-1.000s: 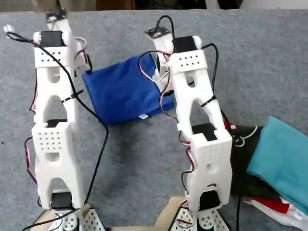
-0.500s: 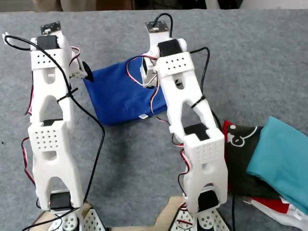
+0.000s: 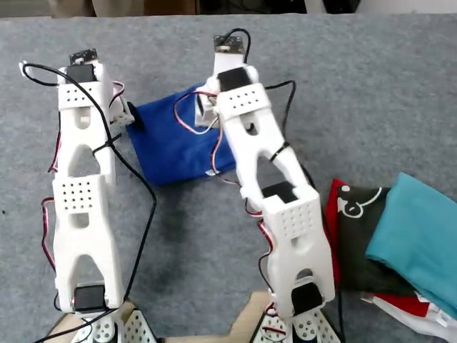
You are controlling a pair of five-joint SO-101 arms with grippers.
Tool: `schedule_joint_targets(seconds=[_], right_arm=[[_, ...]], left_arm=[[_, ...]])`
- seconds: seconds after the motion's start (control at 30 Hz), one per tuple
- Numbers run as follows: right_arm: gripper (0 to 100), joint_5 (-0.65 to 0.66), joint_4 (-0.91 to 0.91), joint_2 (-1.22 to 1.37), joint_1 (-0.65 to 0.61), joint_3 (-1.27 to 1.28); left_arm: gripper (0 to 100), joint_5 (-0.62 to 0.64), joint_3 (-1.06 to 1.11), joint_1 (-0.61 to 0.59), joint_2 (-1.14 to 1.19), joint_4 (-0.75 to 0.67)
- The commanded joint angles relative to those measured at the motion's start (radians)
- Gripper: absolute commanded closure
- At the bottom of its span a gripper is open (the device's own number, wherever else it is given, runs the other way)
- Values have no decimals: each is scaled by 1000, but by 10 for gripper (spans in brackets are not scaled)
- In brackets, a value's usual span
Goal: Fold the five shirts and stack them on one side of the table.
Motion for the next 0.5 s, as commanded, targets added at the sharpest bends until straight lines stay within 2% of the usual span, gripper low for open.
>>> schedule_joint_targets(seconds=[0.0, 0.3, 0.47], right_arm=[[685, -84, -20, 19, -22, -7], [684, -255, -63, 117, -33, -8], [686, -267, -150, 154, -33, -8]], left_arm=[[718, 38, -115, 2, 18, -9], [718, 38, -180, 3, 97, -9], [719, 38, -176, 8, 122, -9]])
